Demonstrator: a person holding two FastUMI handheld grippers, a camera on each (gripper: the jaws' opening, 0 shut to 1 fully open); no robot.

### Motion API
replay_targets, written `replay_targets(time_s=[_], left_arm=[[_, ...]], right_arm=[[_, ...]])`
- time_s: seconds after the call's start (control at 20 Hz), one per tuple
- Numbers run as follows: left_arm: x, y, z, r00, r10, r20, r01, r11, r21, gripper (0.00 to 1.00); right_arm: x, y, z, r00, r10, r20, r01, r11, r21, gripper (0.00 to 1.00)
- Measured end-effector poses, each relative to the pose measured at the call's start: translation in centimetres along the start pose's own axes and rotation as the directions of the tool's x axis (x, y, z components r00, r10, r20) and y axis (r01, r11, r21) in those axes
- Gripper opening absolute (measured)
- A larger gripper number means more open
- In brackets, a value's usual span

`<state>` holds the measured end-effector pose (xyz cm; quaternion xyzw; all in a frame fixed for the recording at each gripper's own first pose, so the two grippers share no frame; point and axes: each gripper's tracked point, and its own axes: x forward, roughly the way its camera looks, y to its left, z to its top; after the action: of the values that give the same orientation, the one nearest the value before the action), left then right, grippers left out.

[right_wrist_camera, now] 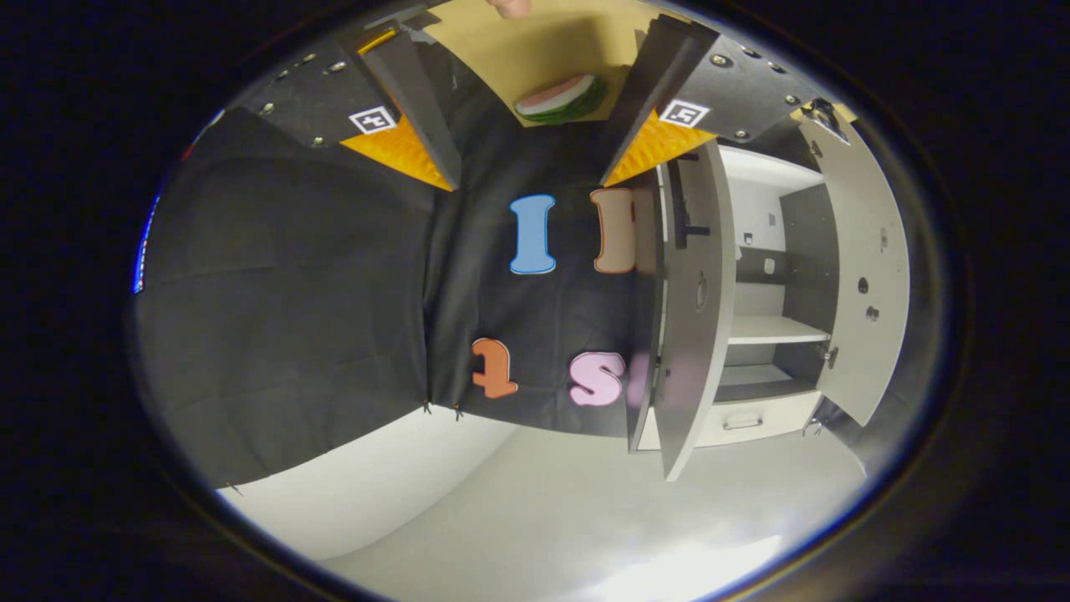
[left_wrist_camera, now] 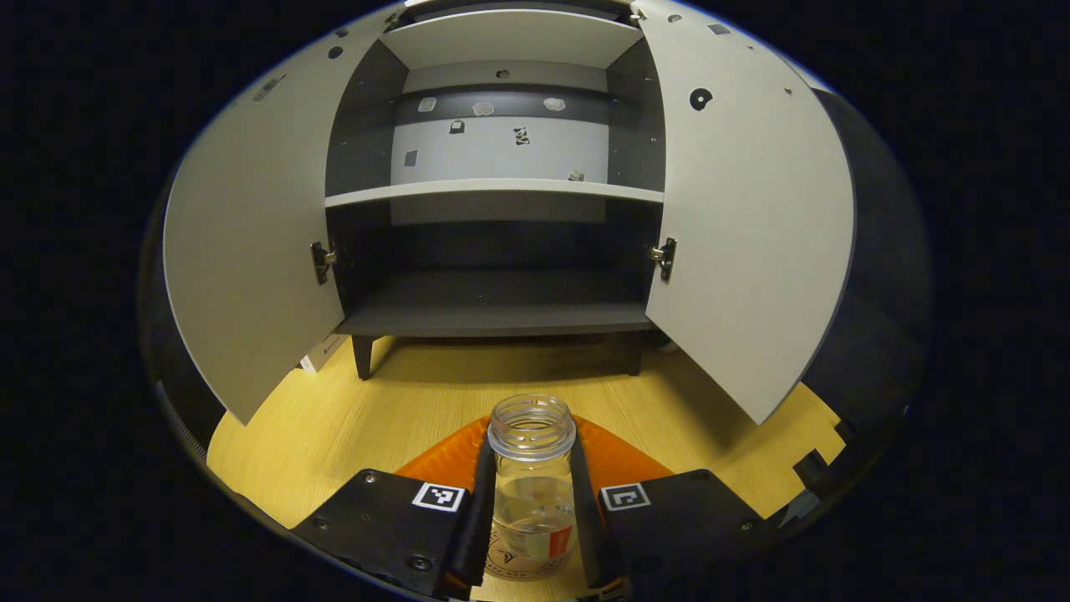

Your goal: Grasp the bottle in the cabinet with the left hand and place it on the coaster, then close the right door with the right hand and the left door with the left hand.

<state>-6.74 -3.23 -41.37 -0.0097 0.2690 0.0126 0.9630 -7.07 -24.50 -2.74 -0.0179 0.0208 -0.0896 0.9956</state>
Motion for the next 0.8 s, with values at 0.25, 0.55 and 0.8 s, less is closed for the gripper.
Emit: replay_targets(time_s=[0.25, 0.55, 0.8], left_arm=[[-0.4, 0.8, -0.8, 1.0, 0.013, 0.011, -0.013, 1.0, -0.017, 0.45], [-1.4, 0.3, -1.0, 0.999, 0.025, 0.025, -0.025, 1.0, 0.002, 0.47], [-1.9, 0.5, -1.2, 0.999, 0.04, 0.03, -0.04, 0.999, -0.002, 0.49]], right_arm=[[0.4, -0.2, -0.3, 1.0, -0.01, -0.005, 0.011, 1.0, 0.013, 0.98], [0.5, -0.3, -0.1, 1.0, -0.017, 0.001, 0.017, 1.0, 0.025, 0.98], [0.7, 0.2, -0.3, 1.0, -0.007, 0.003, 0.007, 0.999, 0.036, 0.98]])
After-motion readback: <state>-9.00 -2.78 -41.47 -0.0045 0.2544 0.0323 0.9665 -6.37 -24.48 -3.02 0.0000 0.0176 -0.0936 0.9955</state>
